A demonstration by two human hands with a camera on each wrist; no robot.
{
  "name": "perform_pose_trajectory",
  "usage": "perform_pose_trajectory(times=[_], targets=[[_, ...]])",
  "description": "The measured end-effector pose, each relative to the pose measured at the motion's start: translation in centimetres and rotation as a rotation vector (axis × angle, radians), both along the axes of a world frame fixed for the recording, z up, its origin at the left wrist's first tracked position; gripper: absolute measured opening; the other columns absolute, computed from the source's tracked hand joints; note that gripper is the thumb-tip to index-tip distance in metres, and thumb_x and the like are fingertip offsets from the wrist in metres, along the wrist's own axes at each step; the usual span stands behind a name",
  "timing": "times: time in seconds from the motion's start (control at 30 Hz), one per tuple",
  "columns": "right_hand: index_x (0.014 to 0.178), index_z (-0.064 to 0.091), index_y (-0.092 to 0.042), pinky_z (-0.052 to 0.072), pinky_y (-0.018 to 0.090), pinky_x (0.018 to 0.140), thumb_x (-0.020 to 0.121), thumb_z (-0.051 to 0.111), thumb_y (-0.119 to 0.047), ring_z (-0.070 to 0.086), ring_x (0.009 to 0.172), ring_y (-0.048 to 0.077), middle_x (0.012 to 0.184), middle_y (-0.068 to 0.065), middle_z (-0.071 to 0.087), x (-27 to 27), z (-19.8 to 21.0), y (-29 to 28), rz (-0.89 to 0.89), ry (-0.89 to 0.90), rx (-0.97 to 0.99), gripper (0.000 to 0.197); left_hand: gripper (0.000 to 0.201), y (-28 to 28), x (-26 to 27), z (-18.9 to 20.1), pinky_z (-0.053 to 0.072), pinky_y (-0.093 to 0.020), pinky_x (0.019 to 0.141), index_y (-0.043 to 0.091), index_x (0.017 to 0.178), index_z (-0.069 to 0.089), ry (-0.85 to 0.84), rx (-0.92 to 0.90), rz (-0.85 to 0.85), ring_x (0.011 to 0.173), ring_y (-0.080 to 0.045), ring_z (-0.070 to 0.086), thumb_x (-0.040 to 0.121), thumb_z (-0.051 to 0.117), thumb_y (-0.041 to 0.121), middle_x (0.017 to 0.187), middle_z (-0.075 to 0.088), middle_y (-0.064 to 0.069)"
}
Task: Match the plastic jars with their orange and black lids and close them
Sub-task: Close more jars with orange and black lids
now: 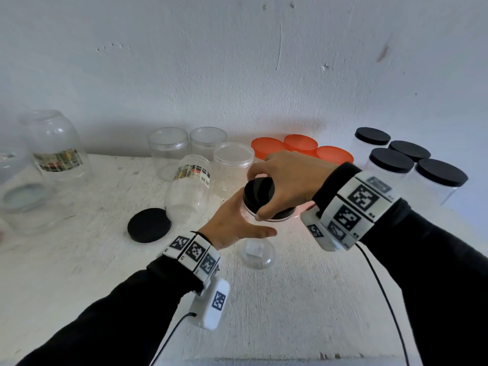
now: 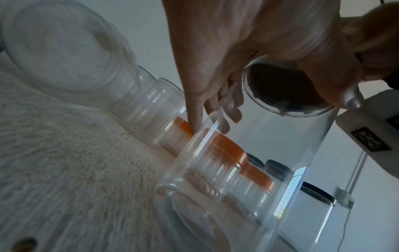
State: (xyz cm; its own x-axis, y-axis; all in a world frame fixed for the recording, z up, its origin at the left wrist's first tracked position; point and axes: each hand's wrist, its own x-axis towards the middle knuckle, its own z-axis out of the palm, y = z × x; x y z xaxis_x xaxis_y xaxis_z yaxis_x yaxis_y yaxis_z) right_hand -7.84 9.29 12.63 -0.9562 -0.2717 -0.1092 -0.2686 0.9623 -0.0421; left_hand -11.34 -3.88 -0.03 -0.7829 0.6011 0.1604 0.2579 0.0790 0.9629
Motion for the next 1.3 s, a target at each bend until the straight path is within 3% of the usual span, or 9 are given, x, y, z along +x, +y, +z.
perform_pose_trajectory(times=[0.17,0.27,0.37,0.47,0.73,0.83,0.9,1.03,1.3], targets=[[0.093,0.057,-0.011,0.037,0.026,0.051,0.068,0.055,-0.074,0.052,0.068,0.017,0.073,-0.003,0.051,0.4,-1.1,-0.8,-0.094,0.176,0.091,0.068,0.090,-0.1,0.0,-0.1,0.038,-0.040,0.105,0.029,0.128,0.046,-0.031,0.006,0.005,0.118,-0.009,0.052,0.047,0.084,0.037,0.120,0.061,0.007],[0.122,0.050,-0.023,0.046,0.033,0.080,0.071,0.050,-0.075,0.054,0.101,0.019,0.110,-0.001,0.057,0.4,-0.4,0.1,-0.061,0.022,0.107,0.073,0.090,-0.2,-0.4,0.2,0.037,-0.037,0.106,0.032,0.128,0.044,0.002,-0.034,-0.027,0.120,-0.006,0.050,0.048,0.083,0.040,0.122,0.059,0.009],[0.136,0.035,-0.042,0.036,0.032,0.101,0.075,0.070,-0.046,0.038,0.122,0.010,0.134,-0.009,0.040,0.8,1.2,0.7,0.049,-0.246,-0.032,0.070,0.093,-0.2,-0.4,0.4,0.037,-0.033,0.106,0.032,0.130,0.040,0.038,-0.074,-0.037,0.121,-0.004,0.047,0.048,0.082,0.045,0.126,0.056,0.010],[0.126,0.046,-0.044,0.045,0.030,0.090,0.068,0.077,-0.035,0.045,0.109,0.011,0.116,-0.009,0.046,0.5,1.1,0.4,0.055,-0.197,-0.056,0.066,0.095,-0.1,-0.4,0.3,0.038,-0.032,0.106,0.028,0.130,0.040,0.053,-0.075,-0.009,0.120,-0.003,0.048,0.046,0.082,0.046,0.125,0.055,0.010],[0.101,0.058,-0.012,0.035,0.024,0.049,0.071,0.056,-0.070,0.047,0.063,0.011,0.072,-0.005,0.048,0.7,-1.0,-1.2,-0.133,0.164,0.072,0.065,0.099,0.0,-0.2,-0.1,0.038,-0.038,0.105,0.026,0.134,0.040,0.037,-0.046,0.022,0.120,-0.007,0.050,0.047,0.083,0.043,0.123,0.058,0.008],[0.127,0.049,-0.020,0.047,0.029,0.078,0.073,0.053,-0.072,0.055,0.095,0.016,0.107,-0.002,0.058,0.6,0.1,-0.5,-0.104,-0.027,0.084,0.075,0.100,-0.2,-0.5,0.1,0.037,-0.039,0.106,0.027,0.135,0.038,0.049,-0.081,-0.009,0.122,-0.007,0.048,0.047,0.083,0.044,0.126,0.056,0.009],[0.142,0.030,-0.033,0.037,0.028,0.095,0.074,0.065,-0.058,0.043,0.119,0.013,0.130,-0.007,0.043,0.8,1.4,0.0,-0.036,-0.240,0.035,0.080,0.102,-0.2,-0.6,0.3,0.037,-0.036,0.107,0.026,0.135,0.037,0.068,-0.103,-0.019,0.122,-0.005,0.047,0.047,0.083,0.046,0.127,0.055,0.010],[0.130,0.038,-0.043,0.048,0.033,0.087,0.068,0.078,-0.034,0.048,0.105,0.015,0.115,-0.006,0.043,0.7,1.4,-0.3,0.005,-0.245,0.025,0.075,0.096,-0.1,-0.5,0.3,0.038,-0.029,0.104,0.026,0.131,0.040,0.081,-0.103,-0.014,0.119,-0.002,0.048,0.047,0.081,0.048,0.125,0.055,0.011],[0.104,0.054,-0.015,0.040,0.024,0.050,0.070,0.064,-0.060,0.051,0.064,0.011,0.076,-0.003,0.052,1.0,-1.0,-1.3,-0.128,0.090,-0.031,0.057,0.098,-0.1,-0.4,-0.1,0.040,-0.021,0.095,0.025,0.134,0.038,0.048,-0.043,-0.006,0.114,0.000,0.052,0.049,0.083,0.038,0.122,0.058,0.010]])
